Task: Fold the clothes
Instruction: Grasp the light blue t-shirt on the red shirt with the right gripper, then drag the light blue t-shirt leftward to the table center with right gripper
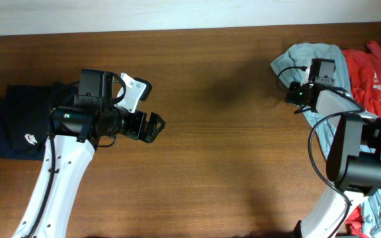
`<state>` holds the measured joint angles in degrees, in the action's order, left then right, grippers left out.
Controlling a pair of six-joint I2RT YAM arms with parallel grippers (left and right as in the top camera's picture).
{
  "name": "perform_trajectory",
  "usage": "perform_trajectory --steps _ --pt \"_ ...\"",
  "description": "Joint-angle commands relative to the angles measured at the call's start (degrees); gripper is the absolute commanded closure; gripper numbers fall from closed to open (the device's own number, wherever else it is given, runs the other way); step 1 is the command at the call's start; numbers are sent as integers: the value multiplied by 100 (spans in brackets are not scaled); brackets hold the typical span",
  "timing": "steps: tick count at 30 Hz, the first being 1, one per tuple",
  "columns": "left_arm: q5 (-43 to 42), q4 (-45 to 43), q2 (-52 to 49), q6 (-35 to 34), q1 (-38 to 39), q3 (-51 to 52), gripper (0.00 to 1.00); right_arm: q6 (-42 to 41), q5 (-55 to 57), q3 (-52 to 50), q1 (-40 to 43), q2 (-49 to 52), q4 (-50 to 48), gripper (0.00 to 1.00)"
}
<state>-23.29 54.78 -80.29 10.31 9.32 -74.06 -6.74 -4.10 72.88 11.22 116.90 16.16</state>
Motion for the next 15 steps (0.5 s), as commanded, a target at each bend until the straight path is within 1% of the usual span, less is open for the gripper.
perform_trajectory --steps 1,3,4,7,10,12,13,15 --pt "66 -11 -37 96 17 -83 1 208 -1167 48 -297 -815 170 96" --pt "66 -13 -37 96 17 -83 1 203 -1733 129 -577 -1248 256 96" --pt "66 -15 -37 96 17 -83 1 203 -1825 138 -654 -1333 269 96" --pt "68 -33 -37 96 15 -83 1 201 -1971 138 -1300 -1722 433 96" --pt "70 -31 -37 98 15 -83 1 201 -1971 138 -2081 -1707 706 96" --pt "94 -33 -37 98 15 -83 1 201 -1971 138 -2380 -1657 800 96" --pt "280 -35 -37 96 15 -83 1 201 -1971 136 -2833 -1611 907 96" --pt "614 -24 -37 96 15 -83 1 201 -1969 129 -3362 -1598 968 96"
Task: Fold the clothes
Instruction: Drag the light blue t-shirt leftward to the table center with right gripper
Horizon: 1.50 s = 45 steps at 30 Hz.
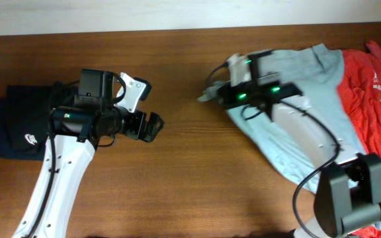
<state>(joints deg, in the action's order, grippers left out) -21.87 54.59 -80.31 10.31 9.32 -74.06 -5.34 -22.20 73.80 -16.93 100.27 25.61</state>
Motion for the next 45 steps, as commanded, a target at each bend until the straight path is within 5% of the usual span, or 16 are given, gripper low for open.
perform_trajectory --steps 1,14,21,25,30,41,45 --pt "671 13 -35 94 15 -83 1 61 -160 37 -870 66 33 96" --pt "1679 -105 -35 -166 -870 -315 1 538 -162 37 -3067 66 555 95" --pt "1679 -85 -61 -164 -1014 -280 1 1152 455 39 -3521 -17 1097 55" --pt "1676 -31 -275 -166 -1014 -275 1 1128 708 46 -3080 -372 1217 47" --pt "949 33 -946 -164 -1012 -275 1 254 1084 46 -1635 -933 1268 21" --pt "660 566 -2723 -164 -835 -269 2 -225 785 46 616 -916 2162 18" --pt "656 546 -3119 -164 -831 -269 34 -225 785 46 839 -916 2260 18"
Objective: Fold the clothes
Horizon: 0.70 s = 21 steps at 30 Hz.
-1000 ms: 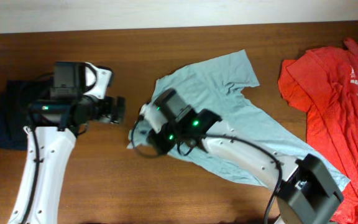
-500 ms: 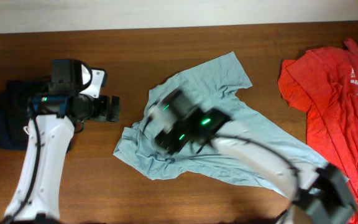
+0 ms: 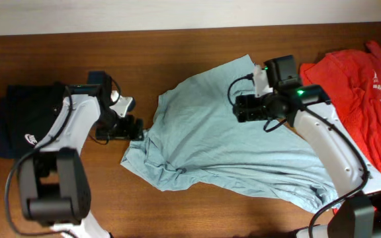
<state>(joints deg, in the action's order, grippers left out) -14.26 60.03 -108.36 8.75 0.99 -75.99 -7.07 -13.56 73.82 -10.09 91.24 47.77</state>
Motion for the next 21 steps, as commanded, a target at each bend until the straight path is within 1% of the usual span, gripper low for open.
perform_trajectory --steps 1,3,6,9,12,15,17,21 --pt "-103 -31 -409 -9 2 -76 37 -52 -79 44 188 -13 48 18" --pt "-103 -87 -518 -7 2 -76 38 -52 -76 44 192 -13 46 17" --pt "-105 -105 -531 -9 2 -76 64 -52 -76 44 190 -13 48 18" --pt "-101 -157 -531 -4 2 -76 66 -52 -76 44 190 -13 44 17" --pt "-101 -256 -531 -4 2 -76 73 -50 -74 44 192 -13 46 17" --pt "-101 -321 -533 37 2 -76 85 -50 -74 44 192 -13 48 18" --pt "-98 -354 -533 166 2 -76 100 -50 -74 44 192 -13 52 17" --pt "221 179 -503 87 -81 -181 100 -48 199 44 192 -13 225 17"
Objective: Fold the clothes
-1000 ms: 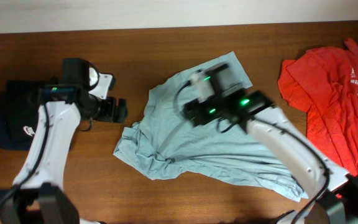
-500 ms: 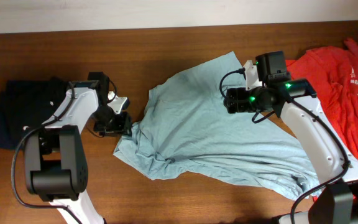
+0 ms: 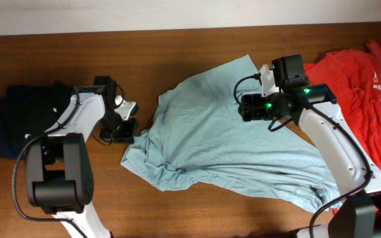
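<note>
A light blue shirt (image 3: 230, 149) lies spread and wrinkled across the middle of the table, its lower left edge bunched. My left gripper (image 3: 126, 129) sits low at the shirt's left edge; its jaws look open, with no cloth seen between them. My right gripper (image 3: 246, 107) hangs over the upper middle of the shirt, jaws apparently open, and the cloth beneath it lies flat. A folded dark navy garment (image 3: 18, 122) rests at the far left. A red garment (image 3: 356, 73) lies crumpled at the far right.
The wooden table (image 3: 190, 46) shows bare along the back and between the navy garment and the shirt. The right arm's base stands at the lower right, over part of the shirt's hem and the red cloth.
The left gripper has shifted slightly left and down beside the shirt's edge. The right gripper has shifted a little to the right over the shirt. The shirt lies as before.
The blue shirt was bunched at the far right with the right gripper on it, and the left gripper was open at mid-left. Then the right gripper held it half drawn across. Later it lay spread in the middle, the left gripper at its left edge, as now.
</note>
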`<state>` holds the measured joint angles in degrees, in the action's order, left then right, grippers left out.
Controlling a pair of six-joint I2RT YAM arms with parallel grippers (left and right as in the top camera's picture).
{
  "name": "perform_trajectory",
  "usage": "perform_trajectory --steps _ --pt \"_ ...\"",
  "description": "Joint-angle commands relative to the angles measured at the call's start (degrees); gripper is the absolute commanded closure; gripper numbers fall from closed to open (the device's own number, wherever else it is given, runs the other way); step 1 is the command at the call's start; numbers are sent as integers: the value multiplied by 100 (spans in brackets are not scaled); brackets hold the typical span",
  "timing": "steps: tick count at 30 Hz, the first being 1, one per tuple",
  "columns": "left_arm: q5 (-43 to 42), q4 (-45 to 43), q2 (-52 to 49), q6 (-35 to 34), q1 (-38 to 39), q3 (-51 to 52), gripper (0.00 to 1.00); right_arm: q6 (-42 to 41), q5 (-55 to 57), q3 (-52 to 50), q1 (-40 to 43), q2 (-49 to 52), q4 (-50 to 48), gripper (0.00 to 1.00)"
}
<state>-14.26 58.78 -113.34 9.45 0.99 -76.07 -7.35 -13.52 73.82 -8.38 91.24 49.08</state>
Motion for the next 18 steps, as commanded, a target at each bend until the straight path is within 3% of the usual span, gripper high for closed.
perform_trajectory --steps 1,18 --pt "313 470 24 -37 -133 -232 100 -20 376 44 22 -13 168 17" --pt "984 1502 1969 -787 -2603 -398 100 -24 844 33 22 90 302 10"
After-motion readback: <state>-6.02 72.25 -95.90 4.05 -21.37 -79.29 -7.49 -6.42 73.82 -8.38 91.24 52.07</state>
